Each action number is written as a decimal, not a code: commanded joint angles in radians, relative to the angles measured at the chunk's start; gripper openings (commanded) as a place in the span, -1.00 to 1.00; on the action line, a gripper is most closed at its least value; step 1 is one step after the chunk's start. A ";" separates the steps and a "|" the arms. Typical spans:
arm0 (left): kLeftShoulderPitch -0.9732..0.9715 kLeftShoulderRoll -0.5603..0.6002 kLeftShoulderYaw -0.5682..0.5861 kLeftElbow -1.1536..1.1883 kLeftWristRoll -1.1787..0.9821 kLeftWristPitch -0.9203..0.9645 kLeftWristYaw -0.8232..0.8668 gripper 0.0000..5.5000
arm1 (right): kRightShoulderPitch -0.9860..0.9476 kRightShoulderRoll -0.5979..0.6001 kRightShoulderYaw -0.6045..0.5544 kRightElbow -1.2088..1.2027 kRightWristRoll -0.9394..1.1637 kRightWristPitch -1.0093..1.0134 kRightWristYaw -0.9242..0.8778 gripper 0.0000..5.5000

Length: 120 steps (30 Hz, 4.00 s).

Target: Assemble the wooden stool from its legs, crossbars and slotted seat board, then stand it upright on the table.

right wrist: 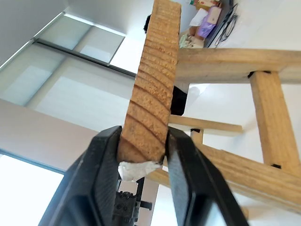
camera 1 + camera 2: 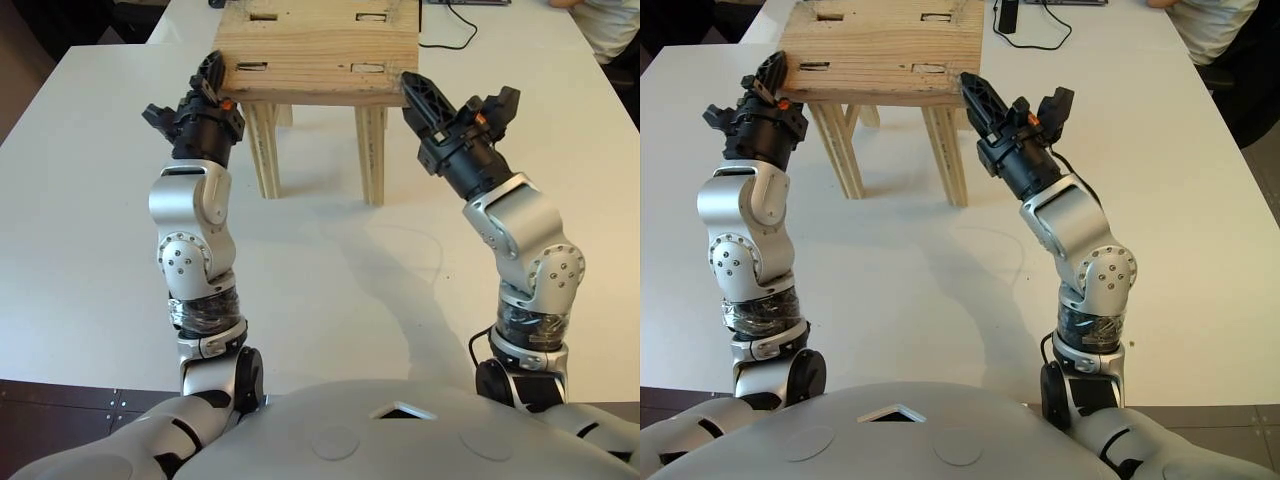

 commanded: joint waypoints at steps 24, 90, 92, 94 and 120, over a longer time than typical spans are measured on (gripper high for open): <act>-0.071 -0.016 0.001 0.302 0.150 0.255 0.180 0.23 | -0.044 -0.046 0.039 0.322 -0.491 -0.066 -0.150 -0.14; -0.041 0.028 -0.005 0.354 1.647 0.143 -0.250 0.52 | -0.166 0.039 -0.036 0.599 -1.815 -0.426 0.067 0.61; -0.046 0.021 -0.004 0.367 1.649 0.140 -0.256 0.52 | -0.166 0.043 -0.037 0.605 -1.817 -0.424 0.068 0.61; -0.048 0.013 -0.003 0.384 1.654 0.132 -0.259 0.52 | -0.175 0.050 -0.033 0.625 -1.820 -0.418 0.068 0.61; -0.255 0.150 0.112 0.654 1.718 0.232 -0.251 0.52 | -0.162 0.148 -0.019 0.666 -1.886 -0.386 -0.006 0.61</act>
